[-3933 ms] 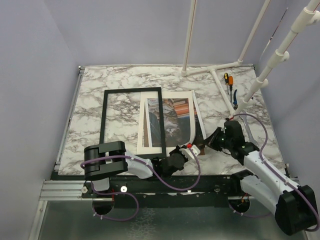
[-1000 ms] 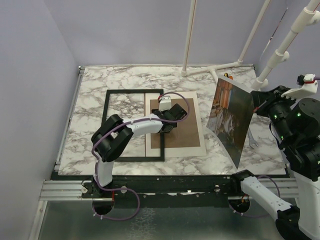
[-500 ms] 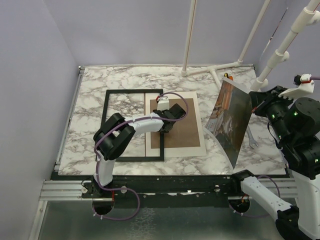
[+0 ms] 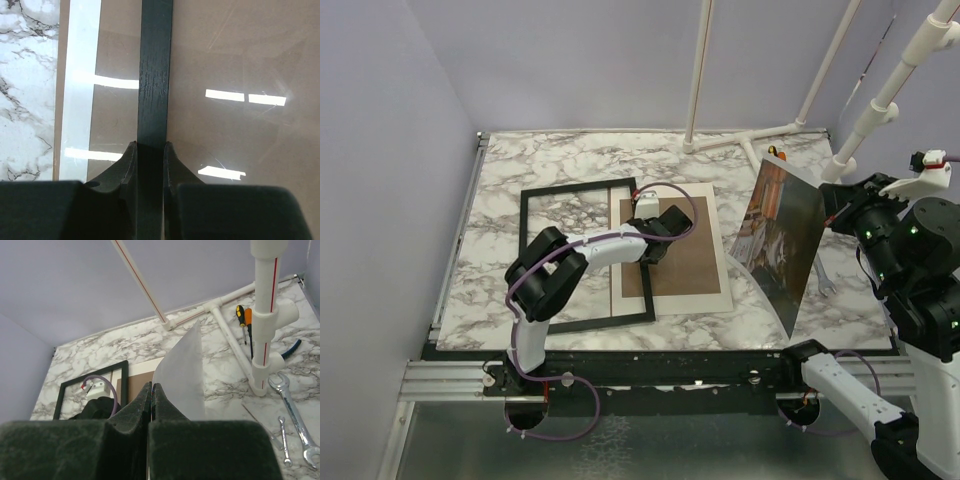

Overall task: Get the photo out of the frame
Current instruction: Move the photo frame item to the photo frame, then place the photo at the center of the board.

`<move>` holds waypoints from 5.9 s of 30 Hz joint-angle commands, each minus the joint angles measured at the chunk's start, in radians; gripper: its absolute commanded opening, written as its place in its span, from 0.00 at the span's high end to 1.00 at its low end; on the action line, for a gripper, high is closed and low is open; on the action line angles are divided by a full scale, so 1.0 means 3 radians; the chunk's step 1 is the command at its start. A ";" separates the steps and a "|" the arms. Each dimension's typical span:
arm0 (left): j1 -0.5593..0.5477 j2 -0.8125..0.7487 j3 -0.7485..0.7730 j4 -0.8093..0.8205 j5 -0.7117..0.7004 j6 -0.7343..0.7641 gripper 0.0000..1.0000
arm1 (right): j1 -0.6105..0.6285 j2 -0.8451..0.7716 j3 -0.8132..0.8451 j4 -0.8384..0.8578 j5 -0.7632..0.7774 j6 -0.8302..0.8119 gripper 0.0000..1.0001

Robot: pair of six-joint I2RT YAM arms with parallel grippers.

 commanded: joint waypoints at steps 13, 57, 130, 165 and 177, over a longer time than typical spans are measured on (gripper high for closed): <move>-0.0340 0.0089 0.0905 -0.0073 0.0123 -0.0225 1.00 | -0.0007 -0.0079 -0.0012 -0.0008 0.0133 -0.0032 1.00; -0.0692 0.1050 0.2169 -0.0016 0.0426 -0.0541 0.31 | -0.0007 -0.0086 0.0243 -0.0064 0.0295 -0.0186 1.00; 0.1582 -0.2631 -0.1047 -0.0018 0.0723 0.0847 0.30 | -0.0480 0.3647 -0.0243 0.1555 -0.1967 0.0359 0.53; 0.1572 -0.3951 -0.3089 0.2531 0.0959 0.0700 0.01 | -0.0124 0.0852 -0.3210 0.3763 -0.0538 -0.0568 0.00; 0.1577 -0.3146 -0.3307 0.3460 -0.0076 0.1444 0.01 | -0.0541 0.0530 -0.3904 0.4673 -0.0129 -0.0541 0.00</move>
